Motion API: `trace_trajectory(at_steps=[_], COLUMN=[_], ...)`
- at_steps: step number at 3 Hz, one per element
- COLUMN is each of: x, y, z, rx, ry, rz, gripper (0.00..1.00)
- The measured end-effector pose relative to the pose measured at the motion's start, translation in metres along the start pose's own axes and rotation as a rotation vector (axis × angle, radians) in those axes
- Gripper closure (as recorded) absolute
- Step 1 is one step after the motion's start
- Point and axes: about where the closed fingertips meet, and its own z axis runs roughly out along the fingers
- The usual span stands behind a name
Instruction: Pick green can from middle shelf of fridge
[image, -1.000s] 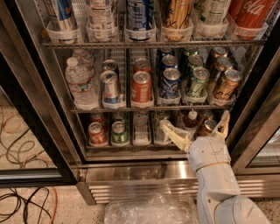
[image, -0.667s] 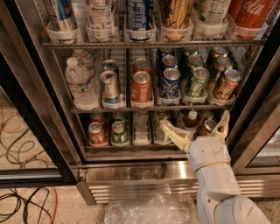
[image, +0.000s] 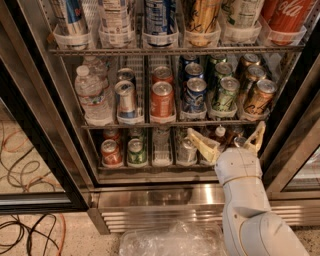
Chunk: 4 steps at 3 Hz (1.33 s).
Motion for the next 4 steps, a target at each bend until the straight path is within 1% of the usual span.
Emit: trace_trajectory(at_steps=[1, 2, 3, 4], x=[0.006, 0.01, 0.01, 0.01], y=[-0.007, -0.01, -0.01, -0.01], z=[0.012, 0.031, 0.031, 0.031], rx=[0.017, 0.035, 0.035, 0.035], ry=[-0.001, -0.009, -0.01, -0.01], rz=[-0.011, -0.019, -0.02, -0.02], gripper=[0.0, 0.0, 0.0, 0.18])
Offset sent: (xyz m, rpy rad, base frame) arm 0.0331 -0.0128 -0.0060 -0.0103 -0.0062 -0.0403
